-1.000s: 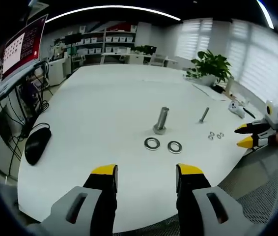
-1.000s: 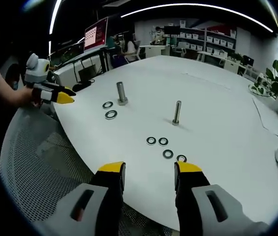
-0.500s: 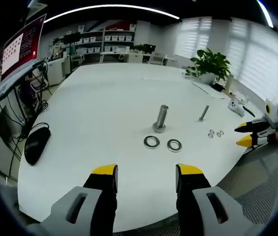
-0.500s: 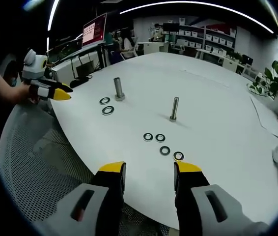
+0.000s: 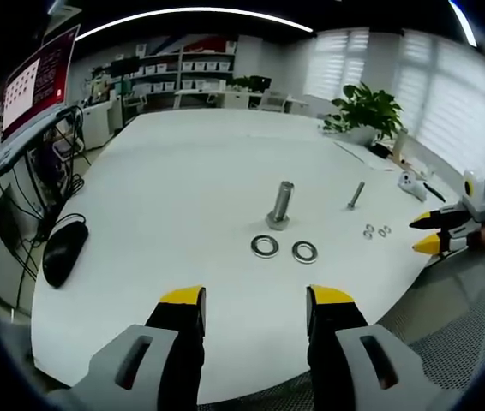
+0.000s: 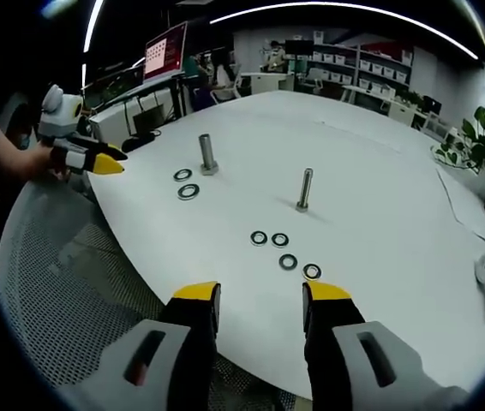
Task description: Place the washer onto the threaded stud by aligning its center hole with the stud, sliding it down to the base, and recovering from edge contact or off-axis alignment until the washer reaches the visible bottom stop.
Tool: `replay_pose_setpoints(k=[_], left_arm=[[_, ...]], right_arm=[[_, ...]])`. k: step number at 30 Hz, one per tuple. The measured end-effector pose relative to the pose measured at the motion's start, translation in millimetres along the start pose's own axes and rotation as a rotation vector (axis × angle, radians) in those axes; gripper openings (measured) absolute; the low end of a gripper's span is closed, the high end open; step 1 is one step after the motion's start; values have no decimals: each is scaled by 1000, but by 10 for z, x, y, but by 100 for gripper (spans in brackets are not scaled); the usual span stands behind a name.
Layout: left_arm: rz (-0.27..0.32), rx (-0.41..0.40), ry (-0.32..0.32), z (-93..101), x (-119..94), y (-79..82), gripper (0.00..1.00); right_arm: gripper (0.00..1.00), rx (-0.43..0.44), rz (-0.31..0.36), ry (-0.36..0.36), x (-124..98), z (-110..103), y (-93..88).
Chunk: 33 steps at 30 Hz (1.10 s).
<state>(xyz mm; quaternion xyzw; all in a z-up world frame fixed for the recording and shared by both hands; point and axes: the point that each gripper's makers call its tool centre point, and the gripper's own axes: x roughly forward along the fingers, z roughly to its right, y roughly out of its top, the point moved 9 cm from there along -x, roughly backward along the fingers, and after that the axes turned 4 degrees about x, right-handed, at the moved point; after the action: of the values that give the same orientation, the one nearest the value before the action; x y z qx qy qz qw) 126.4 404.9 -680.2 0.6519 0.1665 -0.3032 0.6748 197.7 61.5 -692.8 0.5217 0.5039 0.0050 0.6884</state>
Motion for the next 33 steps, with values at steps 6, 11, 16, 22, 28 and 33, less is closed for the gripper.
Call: replay_pose_setpoints(k=[6,11,16,22,28,33], left_arm=[[-12,-1,2,1,2,-8,45],[-18,6,3,5,9,-8,44],[-23,6,6,5,11,-14,44],[-41,6,8,6,19,-29,44],[-47,7,10,7,22,-34,44],[-56,5,17,2,25,-40,44]], right_arm=[[40,7,-13,4,7,1,-16],[39,12,-8,10,6,-2,-14],[39,15,0,11,3,0,-8],[39,11,-4,18,8,-8,-6],[39,3,-18,19,18,-14,-16],[39,-1,-17,28,18,-25,-14]])
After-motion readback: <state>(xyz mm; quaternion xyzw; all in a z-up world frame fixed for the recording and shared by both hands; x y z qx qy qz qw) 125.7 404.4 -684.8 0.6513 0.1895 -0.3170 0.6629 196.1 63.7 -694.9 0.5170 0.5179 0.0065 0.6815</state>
